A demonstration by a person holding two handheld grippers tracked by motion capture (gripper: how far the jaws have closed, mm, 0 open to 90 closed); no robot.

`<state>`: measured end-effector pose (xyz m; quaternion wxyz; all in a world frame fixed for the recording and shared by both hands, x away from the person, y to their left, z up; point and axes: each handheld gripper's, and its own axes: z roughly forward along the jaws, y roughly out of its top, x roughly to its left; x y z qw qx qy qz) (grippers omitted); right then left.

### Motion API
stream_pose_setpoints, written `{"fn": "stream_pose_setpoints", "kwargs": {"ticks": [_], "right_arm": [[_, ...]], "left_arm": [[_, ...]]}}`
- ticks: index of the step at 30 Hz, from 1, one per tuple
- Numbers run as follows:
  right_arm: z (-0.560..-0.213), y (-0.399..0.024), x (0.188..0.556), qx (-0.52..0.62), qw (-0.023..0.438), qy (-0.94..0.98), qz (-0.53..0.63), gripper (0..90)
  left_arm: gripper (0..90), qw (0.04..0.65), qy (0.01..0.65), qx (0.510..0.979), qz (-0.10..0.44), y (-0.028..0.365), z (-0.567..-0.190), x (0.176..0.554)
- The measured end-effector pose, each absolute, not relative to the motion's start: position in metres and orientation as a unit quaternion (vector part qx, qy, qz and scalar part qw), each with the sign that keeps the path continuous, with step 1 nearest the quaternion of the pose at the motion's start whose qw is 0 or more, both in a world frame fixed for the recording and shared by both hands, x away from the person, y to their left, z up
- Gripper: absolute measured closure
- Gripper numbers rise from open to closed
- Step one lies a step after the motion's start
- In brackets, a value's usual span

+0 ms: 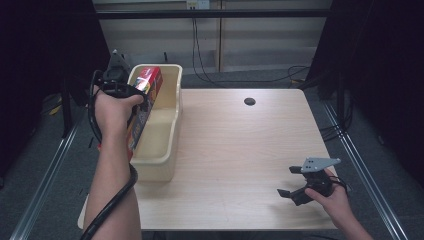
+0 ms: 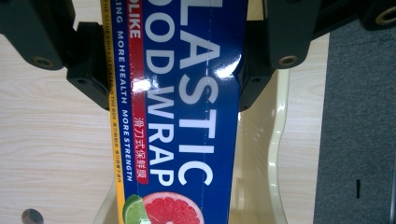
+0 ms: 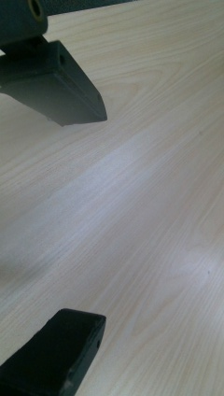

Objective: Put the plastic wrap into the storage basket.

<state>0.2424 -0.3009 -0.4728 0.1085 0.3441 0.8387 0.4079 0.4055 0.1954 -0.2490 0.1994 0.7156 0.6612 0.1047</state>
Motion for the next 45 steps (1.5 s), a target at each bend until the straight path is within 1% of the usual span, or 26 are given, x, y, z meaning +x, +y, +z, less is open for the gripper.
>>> {"fn": "stream_pose_setpoints", "kwargs": {"ticks": [10, 27, 45], "right_arm": [[-0.473, -0.301, 0.243, 0.342, 0.108, 0.839, 0.409, 3.7], [-0.473, -0.302, 0.243, 0.343, 0.108, 0.839, 0.409, 3.6], [-0.473, -0.301, 0.243, 0.342, 0.108, 0.839, 0.409, 3.6]], "left_arm": [[40.9, 0.196, 0.665, 0.713, 0.102, 0.191, -0.262, 0.409], [40.8, 0.184, 0.674, 0.711, 0.081, 0.185, -0.287, 0.416], [40.6, 0.179, 0.685, 0.702, 0.071, 0.188, -0.301, 0.419]]}}
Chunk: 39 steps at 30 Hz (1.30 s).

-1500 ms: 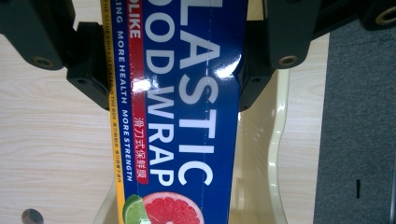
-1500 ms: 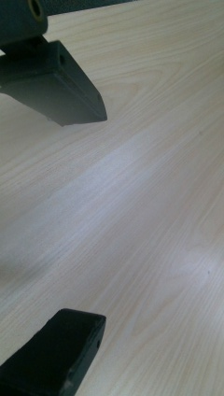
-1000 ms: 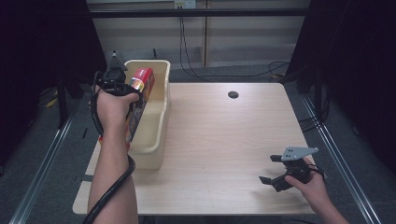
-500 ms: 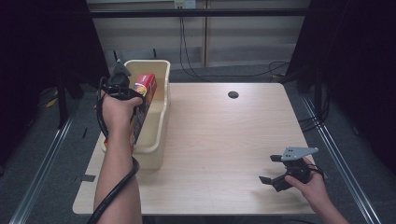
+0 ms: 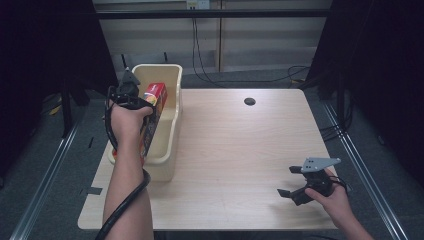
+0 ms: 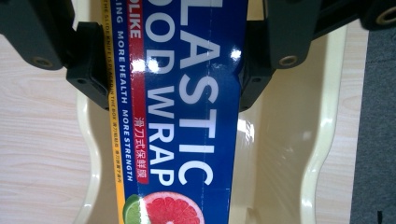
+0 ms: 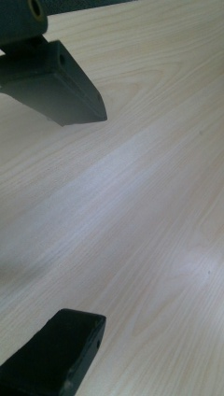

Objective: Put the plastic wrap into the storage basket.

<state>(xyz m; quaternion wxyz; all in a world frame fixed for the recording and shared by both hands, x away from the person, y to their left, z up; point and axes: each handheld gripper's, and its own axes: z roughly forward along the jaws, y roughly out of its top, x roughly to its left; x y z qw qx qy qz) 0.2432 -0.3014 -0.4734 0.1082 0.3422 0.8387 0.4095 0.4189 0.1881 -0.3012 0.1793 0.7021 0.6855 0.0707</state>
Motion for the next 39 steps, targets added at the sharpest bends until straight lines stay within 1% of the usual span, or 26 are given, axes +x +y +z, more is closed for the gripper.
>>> {"fn": "stream_pose_setpoints", "kwargs": {"ticks": [13, 15, 20, 26, 30, 31, 39], "right_arm": [[-0.473, -0.301, 0.243, 0.342, 0.108, 0.839, 0.409, 3.6], [-0.473, -0.301, 0.242, 0.342, 0.108, 0.840, 0.408, 3.6], [-0.473, -0.301, 0.242, 0.342, 0.109, 0.840, 0.407, 3.6], [-0.474, -0.301, 0.243, 0.343, 0.108, 0.840, 0.407, 3.6], [-0.474, -0.301, 0.242, 0.341, 0.108, 0.840, 0.407, 3.7], [-0.474, -0.301, 0.242, 0.341, 0.109, 0.840, 0.407, 3.6], [-0.474, -0.301, 0.242, 0.341, 0.109, 0.841, 0.407, 3.6]], "left_arm": [[40.4, 0.170, 0.690, 0.701, 0.062, 0.189, -0.315, 0.422], [40.4, 0.165, 0.685, 0.707, 0.064, 0.190, -0.318, 0.423], [40.4, 0.166, 0.691, 0.701, 0.053, 0.189, -0.324, 0.424], [40.3, 0.164, 0.689, 0.703, 0.056, 0.191, -0.324, 0.425], [40.1, 0.165, 0.700, 0.693, 0.053, 0.190, -0.325, 0.425], [40.1, 0.161, 0.695, 0.699, 0.055, 0.192, -0.325, 0.426], [39.6, 0.150, 0.702, 0.695, 0.052, 0.190, -0.328, 0.430]]}}
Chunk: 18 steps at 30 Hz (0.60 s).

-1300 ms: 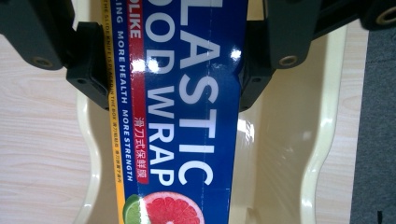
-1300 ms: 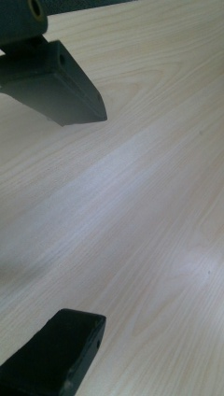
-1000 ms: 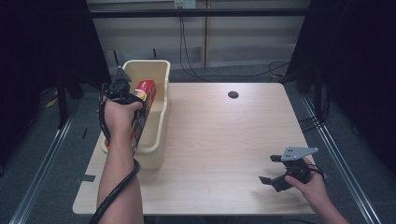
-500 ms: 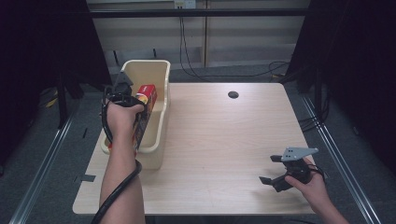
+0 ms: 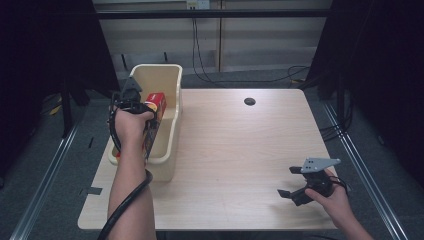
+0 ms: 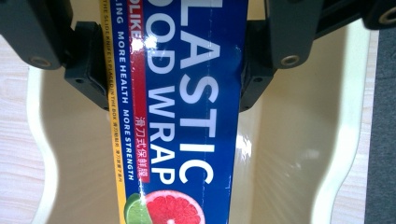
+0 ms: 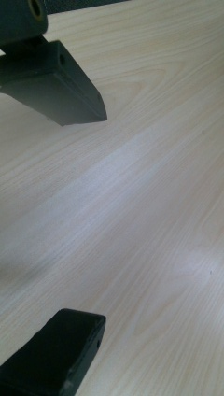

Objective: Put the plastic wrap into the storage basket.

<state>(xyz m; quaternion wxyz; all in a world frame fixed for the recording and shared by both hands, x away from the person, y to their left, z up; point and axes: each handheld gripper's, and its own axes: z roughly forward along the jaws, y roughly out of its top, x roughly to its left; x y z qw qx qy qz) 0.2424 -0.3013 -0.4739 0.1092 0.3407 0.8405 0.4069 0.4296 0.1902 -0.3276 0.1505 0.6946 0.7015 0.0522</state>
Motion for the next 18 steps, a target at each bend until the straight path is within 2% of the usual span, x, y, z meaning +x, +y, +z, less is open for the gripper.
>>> {"fn": "stream_pose_setpoints", "kwargs": {"ticks": [18], "right_arm": [[-0.4748, -0.3018, 0.2419, 0.343, 0.107, 0.841, 0.404, 3.6]], "left_arm": [[38.1, 0.134, 0.701, 0.699, 0.041, 0.1884, -0.3313, 0.4352]]}}
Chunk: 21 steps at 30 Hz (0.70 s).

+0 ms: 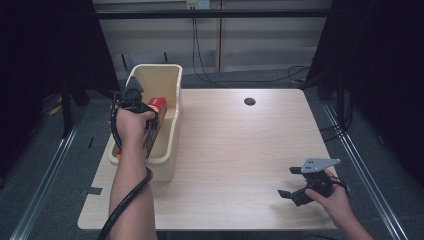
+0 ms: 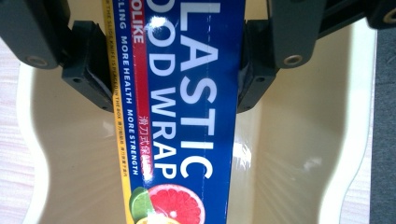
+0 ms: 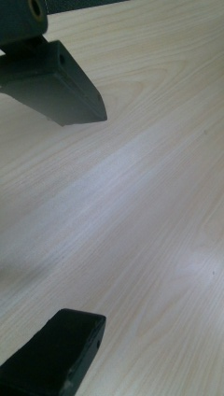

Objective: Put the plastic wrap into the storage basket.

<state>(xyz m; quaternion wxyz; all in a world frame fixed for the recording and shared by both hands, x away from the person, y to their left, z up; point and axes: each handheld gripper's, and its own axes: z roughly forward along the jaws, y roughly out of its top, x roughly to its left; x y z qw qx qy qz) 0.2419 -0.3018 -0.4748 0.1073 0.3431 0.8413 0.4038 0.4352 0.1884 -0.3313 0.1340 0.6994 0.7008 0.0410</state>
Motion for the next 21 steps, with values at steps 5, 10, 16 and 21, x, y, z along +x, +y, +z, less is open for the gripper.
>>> {"fn": "stream_pose_setpoints", "kwargs": {"ticks": [5, 10, 16, 21], "right_arm": [[-0.475, -0.303, 0.242, 0.343, 0.109, 0.841, 0.404, 3.6], [-0.475, -0.302, 0.241, 0.343, 0.108, 0.842, 0.403, 3.6], [-0.474, -0.302, 0.242, 0.341, 0.110, 0.842, 0.404, 3.6], [-0.475, -0.301, 0.242, 0.341, 0.107, 0.841, 0.405, 3.6]], "left_arm": [[37.7, 0.165, 0.698, 0.695, 0.058, 0.188, -0.319, 0.435], [35.2, 0.172, 0.699, 0.692, 0.055, 0.188, -0.314, 0.433], [31.1, 0.191, 0.693, 0.693, 0.050, 0.188, -0.308, 0.431], [30.5, 0.200, 0.677, 0.706, 0.056, 0.184, -0.298, 0.428]]}}
